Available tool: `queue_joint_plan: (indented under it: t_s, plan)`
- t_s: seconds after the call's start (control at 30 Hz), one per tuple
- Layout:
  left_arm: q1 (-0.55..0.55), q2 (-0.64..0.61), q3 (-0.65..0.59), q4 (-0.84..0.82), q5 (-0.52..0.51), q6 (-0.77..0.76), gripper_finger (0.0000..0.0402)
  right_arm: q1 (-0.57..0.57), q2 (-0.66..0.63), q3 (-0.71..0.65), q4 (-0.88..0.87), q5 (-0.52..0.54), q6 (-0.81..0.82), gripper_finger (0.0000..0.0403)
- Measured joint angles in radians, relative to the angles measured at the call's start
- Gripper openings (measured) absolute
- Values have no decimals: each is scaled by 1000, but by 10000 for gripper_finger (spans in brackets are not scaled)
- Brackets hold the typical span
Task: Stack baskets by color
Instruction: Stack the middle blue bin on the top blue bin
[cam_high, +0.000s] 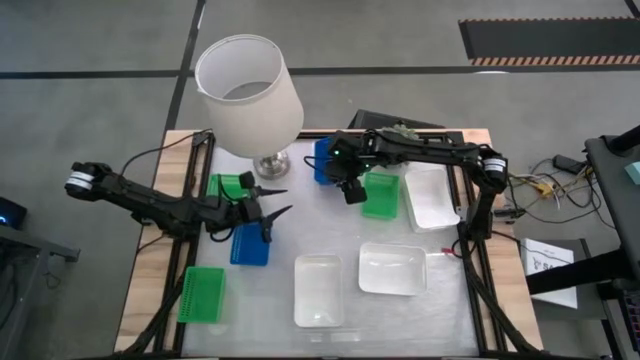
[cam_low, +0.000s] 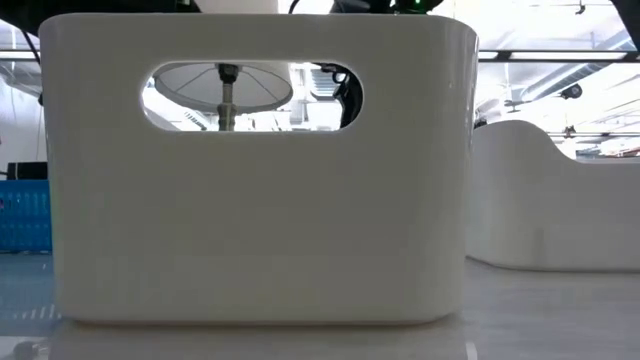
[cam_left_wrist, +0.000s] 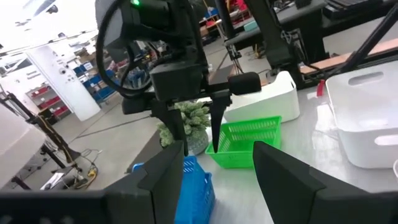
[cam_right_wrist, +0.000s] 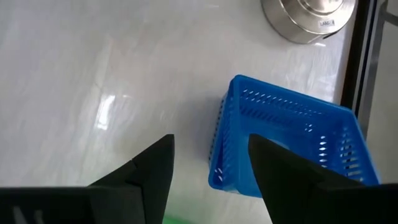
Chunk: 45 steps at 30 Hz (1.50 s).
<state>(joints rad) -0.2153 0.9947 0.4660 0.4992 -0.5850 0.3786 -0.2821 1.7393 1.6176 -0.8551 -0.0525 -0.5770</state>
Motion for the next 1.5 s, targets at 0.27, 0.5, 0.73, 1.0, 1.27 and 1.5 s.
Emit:
queue_joint_plan:
  t_s: [0.27,0.5,0.73,1.0,1.27,1.5]
  plan:
    - [0,4,0,17,0,-6,177,17,0,0,-2,46,58,198]
    - [0,4,0,62,1,-5,177,40,-1,-1,-13,147,69,198]
    - [0,4,0,69,3,3,177,40,49,-1,53,120,91,198]
    - [0,0,0,71,3,14,177,32,162,18,68,255,45,192]
    - [0,0,0,69,4,21,177,20,199,63,29,255,60,116]
    - [0,0,0,69,4,21,177,0,208,64,16,253,56,25]
